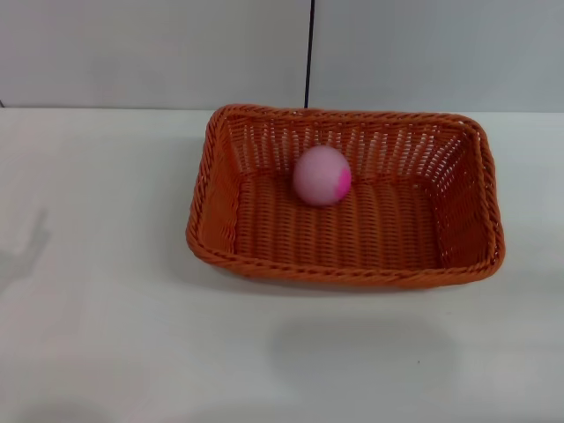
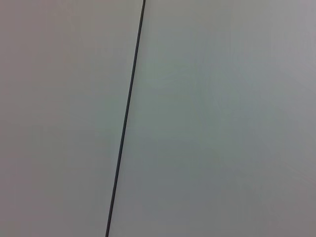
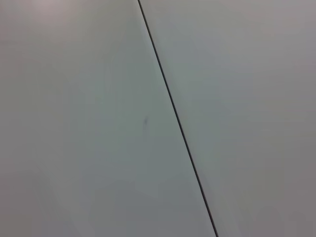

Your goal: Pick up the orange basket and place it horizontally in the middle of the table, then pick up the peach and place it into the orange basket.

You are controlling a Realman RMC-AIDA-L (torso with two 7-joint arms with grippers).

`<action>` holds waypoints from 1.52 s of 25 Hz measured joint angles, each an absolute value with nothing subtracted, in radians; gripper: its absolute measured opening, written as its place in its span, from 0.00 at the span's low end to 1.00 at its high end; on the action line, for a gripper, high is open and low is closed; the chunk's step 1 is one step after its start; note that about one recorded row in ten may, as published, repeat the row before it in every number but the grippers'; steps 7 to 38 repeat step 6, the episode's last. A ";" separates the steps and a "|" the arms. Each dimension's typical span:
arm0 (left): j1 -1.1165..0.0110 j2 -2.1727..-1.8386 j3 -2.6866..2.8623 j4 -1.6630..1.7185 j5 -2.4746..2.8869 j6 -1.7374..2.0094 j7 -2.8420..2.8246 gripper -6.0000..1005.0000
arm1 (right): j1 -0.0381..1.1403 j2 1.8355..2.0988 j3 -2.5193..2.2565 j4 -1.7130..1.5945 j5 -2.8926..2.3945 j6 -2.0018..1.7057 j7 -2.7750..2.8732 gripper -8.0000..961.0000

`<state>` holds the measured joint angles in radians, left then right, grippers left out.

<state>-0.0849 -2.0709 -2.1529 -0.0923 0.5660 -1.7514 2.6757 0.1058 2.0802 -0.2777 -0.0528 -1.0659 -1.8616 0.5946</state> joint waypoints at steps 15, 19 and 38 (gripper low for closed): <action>-0.085 -2.072 -2.154 -0.090 0.566 -1.772 2.676 0.83 | 0.106 2.079 -0.273 -0.055 -1.066 -1.862 0.594 0.62; -0.085 -2.072 -2.154 -0.090 0.566 -1.772 2.676 0.83 | 0.106 2.079 -0.273 -0.055 -1.066 -1.862 0.594 0.62; -0.085 -2.072 -2.154 -0.090 0.566 -1.772 2.676 0.83 | 0.106 2.079 -0.273 -0.055 -1.066 -1.862 0.594 0.62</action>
